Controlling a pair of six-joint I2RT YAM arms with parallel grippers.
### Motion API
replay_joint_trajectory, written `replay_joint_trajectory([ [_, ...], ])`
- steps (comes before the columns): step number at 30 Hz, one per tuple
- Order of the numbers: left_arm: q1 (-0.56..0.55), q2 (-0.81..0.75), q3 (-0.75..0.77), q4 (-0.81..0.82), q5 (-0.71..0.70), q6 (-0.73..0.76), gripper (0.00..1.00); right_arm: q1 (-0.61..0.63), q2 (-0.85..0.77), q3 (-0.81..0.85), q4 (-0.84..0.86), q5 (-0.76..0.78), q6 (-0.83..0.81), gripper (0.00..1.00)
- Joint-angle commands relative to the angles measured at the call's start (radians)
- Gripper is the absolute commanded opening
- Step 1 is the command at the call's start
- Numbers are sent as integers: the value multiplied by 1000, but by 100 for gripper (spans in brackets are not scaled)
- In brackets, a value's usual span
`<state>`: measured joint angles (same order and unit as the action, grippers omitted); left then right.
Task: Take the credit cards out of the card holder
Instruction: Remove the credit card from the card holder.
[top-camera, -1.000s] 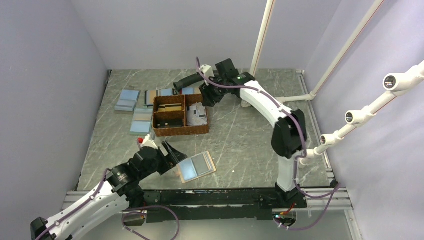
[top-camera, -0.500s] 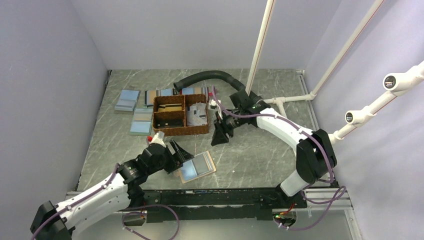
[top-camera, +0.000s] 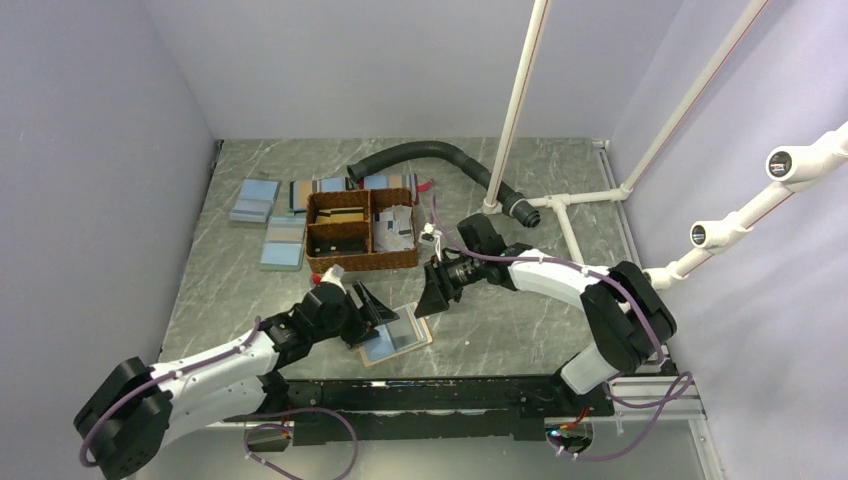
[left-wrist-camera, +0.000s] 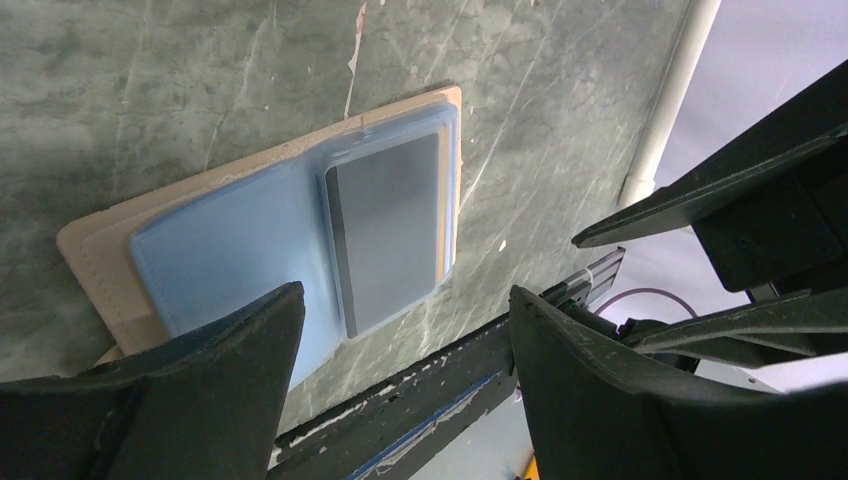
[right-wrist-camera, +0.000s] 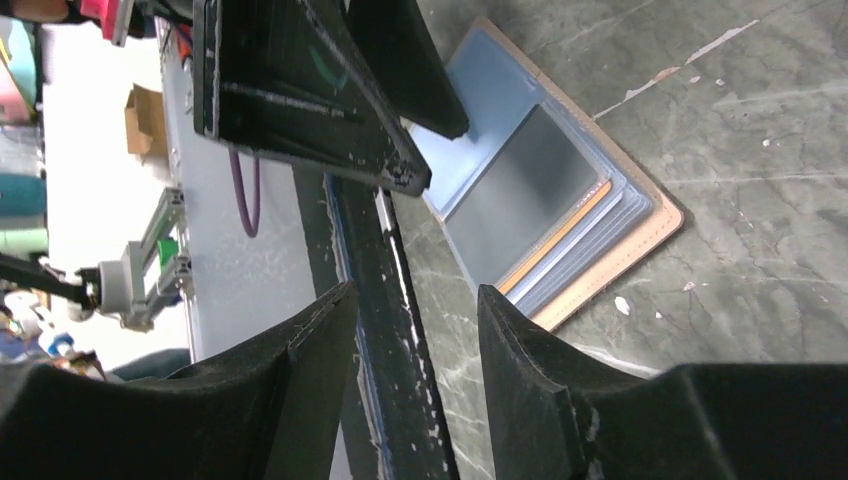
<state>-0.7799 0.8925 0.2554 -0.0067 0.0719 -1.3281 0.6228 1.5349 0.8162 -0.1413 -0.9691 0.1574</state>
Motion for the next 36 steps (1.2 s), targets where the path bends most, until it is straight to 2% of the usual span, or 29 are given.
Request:
replay_joint_trajectory([
  [1, 2, 69, 18, 111, 43, -10, 78, 18, 22, -16, 168, 70, 200, 50],
  [8, 3, 146, 15, 145, 60, -23, 74, 52, 71, -24, 204, 101, 271, 50],
  [22, 2, 155, 2, 107, 39, -54, 62, 79, 179, 36, 159, 170, 271, 42],
  [29, 4, 180, 8, 106, 42, -50, 49, 90, 208, 58, 146, 177, 267, 41],
  [36, 4, 222, 21, 86, 48, -51, 47, 96, 210, 64, 102, 242, 249, 39],
])
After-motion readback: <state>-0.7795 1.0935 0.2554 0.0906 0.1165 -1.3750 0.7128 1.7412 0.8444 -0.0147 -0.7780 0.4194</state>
